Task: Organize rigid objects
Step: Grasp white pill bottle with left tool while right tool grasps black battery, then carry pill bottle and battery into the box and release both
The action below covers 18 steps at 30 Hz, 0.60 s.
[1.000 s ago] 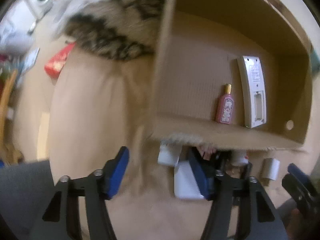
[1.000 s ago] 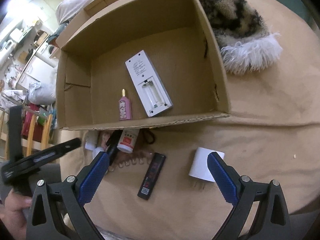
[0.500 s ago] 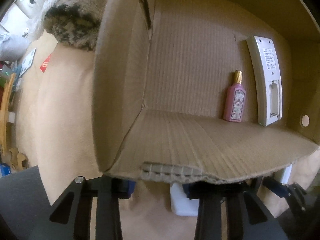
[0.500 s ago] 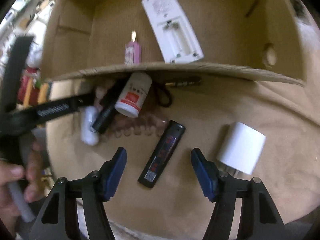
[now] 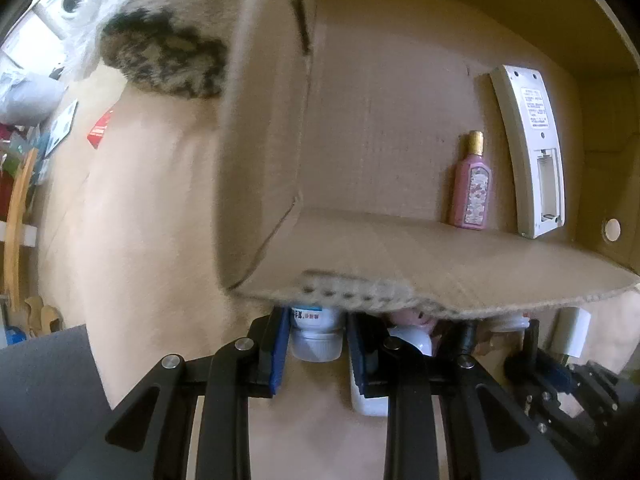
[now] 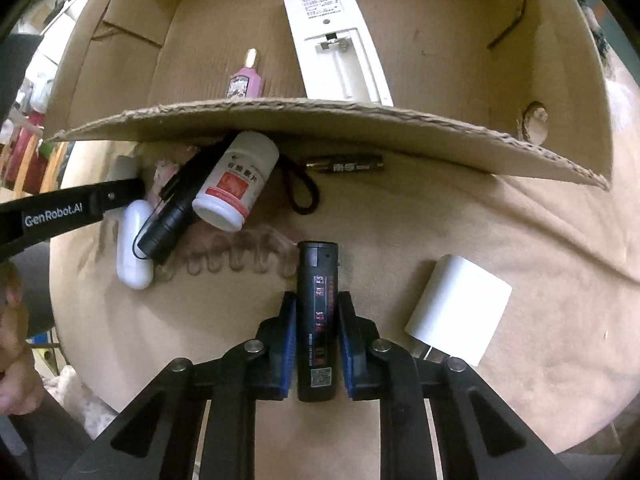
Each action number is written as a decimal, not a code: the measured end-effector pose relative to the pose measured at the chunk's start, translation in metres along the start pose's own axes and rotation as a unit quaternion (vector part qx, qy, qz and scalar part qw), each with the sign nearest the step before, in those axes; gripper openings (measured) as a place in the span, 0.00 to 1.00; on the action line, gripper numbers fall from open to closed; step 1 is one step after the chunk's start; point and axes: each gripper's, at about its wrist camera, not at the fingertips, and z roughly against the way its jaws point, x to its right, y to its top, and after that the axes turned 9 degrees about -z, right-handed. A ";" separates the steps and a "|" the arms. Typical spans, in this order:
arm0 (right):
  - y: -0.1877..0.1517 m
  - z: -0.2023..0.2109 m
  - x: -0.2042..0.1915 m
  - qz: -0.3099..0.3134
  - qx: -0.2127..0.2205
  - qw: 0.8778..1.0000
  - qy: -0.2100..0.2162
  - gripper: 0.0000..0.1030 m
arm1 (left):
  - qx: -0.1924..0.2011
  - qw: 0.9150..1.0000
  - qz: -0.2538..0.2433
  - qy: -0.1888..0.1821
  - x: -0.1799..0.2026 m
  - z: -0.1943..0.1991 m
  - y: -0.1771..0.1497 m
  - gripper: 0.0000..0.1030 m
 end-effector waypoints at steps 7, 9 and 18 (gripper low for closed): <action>-0.001 0.028 0.028 -0.023 0.018 0.999 0.029 0.19 | 0.011 1.000 0.029 0.002 -0.023 0.018 -0.023 0.23; -0.005 0.037 0.030 -0.027 0.030 0.999 0.031 0.19 | 0.024 0.999 0.031 0.010 -0.026 0.028 -0.028 0.23; -0.026 0.081 0.041 -0.060 0.089 0.991 0.078 0.19 | 0.066 0.997 0.046 0.002 -0.033 0.070 -0.054 0.24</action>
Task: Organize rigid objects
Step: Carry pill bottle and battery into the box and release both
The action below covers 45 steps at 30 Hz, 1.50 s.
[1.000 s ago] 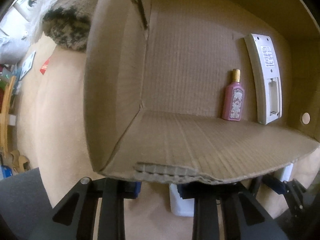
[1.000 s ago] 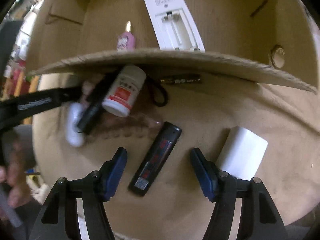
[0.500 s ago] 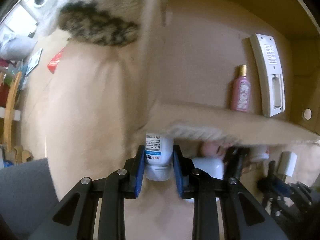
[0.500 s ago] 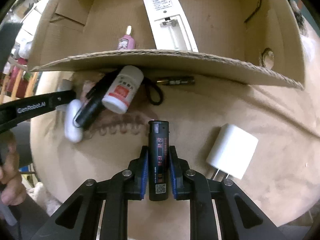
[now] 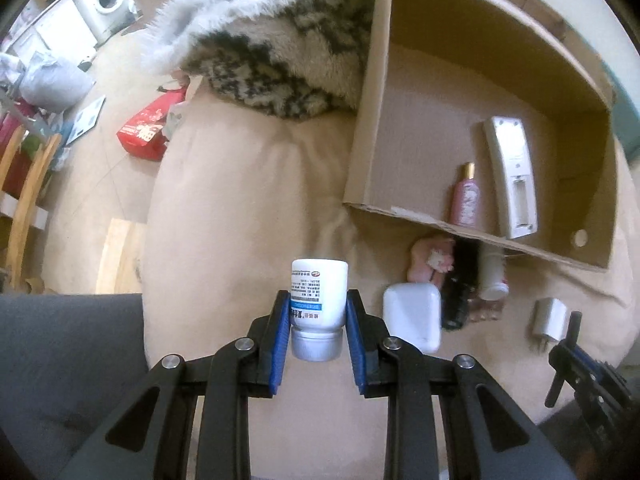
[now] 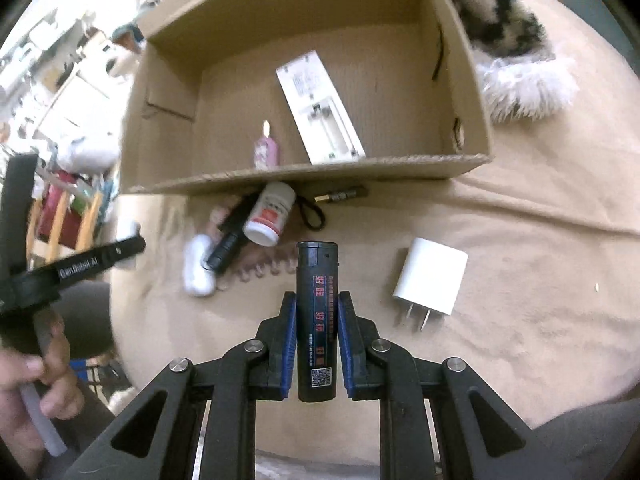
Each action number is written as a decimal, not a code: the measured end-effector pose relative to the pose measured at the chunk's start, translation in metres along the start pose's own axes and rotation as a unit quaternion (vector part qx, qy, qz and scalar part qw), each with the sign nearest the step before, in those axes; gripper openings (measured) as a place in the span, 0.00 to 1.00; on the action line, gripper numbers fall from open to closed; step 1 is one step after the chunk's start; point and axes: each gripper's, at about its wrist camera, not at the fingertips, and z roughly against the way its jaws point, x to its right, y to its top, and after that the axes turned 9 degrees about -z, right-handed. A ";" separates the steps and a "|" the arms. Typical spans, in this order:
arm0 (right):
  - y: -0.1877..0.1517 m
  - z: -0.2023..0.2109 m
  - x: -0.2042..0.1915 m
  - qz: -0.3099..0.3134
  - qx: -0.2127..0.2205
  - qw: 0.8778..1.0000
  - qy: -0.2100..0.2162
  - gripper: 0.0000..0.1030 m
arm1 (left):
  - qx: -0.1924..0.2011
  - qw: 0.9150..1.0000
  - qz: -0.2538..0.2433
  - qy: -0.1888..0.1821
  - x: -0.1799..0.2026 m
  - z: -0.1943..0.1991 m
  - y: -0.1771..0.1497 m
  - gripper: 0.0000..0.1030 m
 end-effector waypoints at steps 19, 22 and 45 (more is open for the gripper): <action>0.067 0.081 -0.033 0.038 0.151 0.986 0.062 0.19 | 0.109 0.992 -0.049 -0.037 0.047 0.075 0.072 0.23; 0.083 0.075 -0.033 0.037 0.153 0.985 0.064 0.19 | 0.108 0.992 -0.058 -0.036 0.054 0.069 0.082 0.23; 0.126 -0.003 -0.025 0.032 0.100 0.993 0.056 0.19 | 0.092 0.993 -0.068 -0.024 0.068 -0.007 0.114 0.23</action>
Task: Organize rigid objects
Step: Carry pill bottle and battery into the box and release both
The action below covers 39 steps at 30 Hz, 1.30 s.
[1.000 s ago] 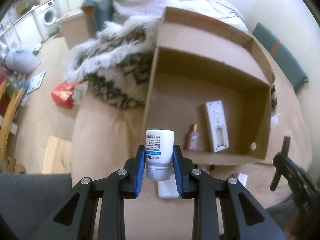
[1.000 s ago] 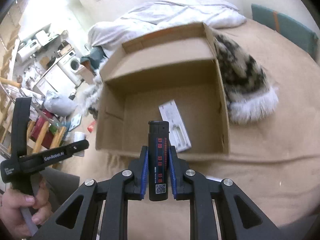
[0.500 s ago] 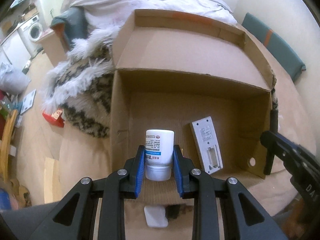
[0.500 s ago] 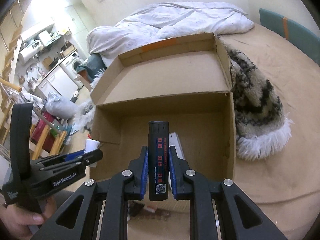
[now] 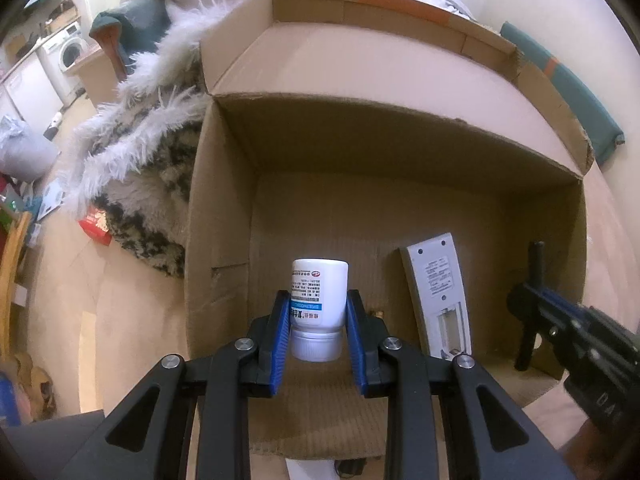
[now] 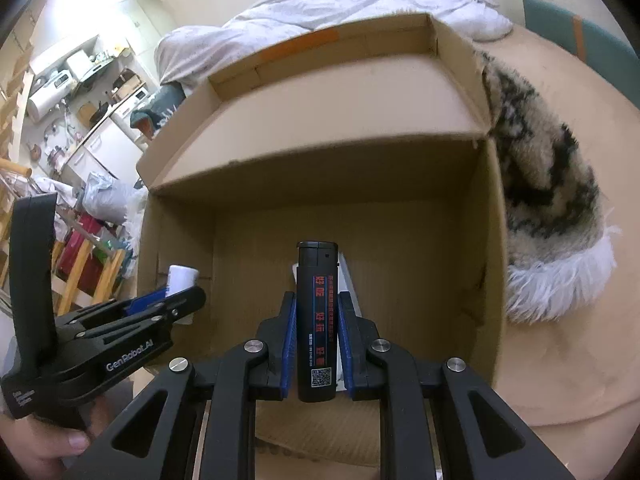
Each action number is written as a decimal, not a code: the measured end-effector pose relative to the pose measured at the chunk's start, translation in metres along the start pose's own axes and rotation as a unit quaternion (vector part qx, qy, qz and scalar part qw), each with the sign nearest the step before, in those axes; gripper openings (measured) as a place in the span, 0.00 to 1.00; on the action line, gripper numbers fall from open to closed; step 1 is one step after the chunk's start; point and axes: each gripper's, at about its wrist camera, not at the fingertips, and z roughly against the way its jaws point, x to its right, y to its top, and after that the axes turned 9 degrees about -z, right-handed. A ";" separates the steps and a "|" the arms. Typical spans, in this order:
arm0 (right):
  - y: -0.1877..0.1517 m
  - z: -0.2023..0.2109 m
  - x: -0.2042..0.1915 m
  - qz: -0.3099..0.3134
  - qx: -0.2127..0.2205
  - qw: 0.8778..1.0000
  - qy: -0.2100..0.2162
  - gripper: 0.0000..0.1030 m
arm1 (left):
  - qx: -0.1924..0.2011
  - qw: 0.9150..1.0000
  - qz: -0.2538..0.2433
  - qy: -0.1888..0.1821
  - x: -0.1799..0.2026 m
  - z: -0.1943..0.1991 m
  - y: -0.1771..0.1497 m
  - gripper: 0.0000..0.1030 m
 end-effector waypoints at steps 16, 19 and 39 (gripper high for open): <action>-0.001 -0.035 0.011 -0.013 -0.043 0.999 -0.022 0.19 | 0.003 1.000 -0.025 0.006 0.006 -0.017 -0.006 0.24; -0.002 -0.036 0.010 -0.017 -0.044 0.999 -0.022 0.19 | -0.004 1.000 -0.022 0.002 0.005 -0.022 -0.007 0.24; 0.008 -0.018 0.007 -0.034 -0.013 0.999 0.019 0.68 | 0.001 0.999 -0.034 0.013 0.019 -0.022 -0.004 0.56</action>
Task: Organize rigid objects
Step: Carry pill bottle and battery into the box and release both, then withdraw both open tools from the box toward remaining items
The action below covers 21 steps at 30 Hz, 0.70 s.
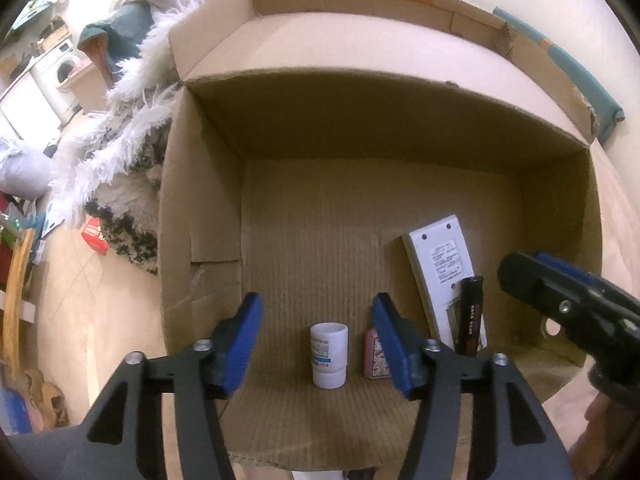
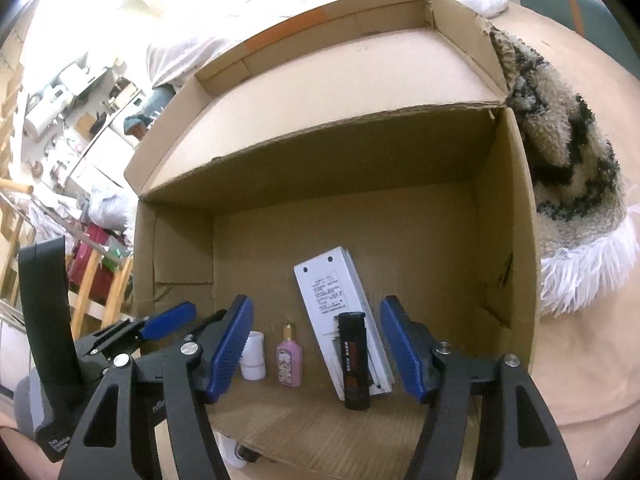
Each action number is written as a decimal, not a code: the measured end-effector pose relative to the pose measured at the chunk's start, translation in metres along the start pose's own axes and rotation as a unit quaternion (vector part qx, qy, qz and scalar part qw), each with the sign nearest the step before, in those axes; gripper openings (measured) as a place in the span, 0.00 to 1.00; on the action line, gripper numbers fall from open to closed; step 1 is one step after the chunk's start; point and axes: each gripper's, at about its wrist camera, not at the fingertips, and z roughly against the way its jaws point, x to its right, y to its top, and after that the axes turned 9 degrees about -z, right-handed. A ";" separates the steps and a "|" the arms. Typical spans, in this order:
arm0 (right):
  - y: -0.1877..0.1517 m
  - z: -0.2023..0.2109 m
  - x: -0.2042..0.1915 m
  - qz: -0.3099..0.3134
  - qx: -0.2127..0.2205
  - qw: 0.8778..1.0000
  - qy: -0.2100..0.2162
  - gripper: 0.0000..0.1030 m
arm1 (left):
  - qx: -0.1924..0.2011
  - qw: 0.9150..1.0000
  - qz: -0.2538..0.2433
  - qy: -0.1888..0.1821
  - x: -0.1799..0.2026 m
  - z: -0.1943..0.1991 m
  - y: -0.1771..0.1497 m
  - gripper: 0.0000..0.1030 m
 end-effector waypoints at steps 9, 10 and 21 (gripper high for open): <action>0.000 0.001 0.003 -0.012 -0.004 1.000 0.009 0.85 | -0.007 1.000 -0.002 0.012 -0.002 0.004 0.004 0.60; 0.000 0.001 0.003 -0.011 -0.004 1.000 0.009 0.86 | -0.007 1.000 -0.001 0.012 -0.003 0.004 0.004 0.60; 0.001 0.007 0.001 -0.011 0.008 1.000 0.008 0.87 | -0.013 1.000 0.005 0.020 -0.003 0.010 0.002 0.60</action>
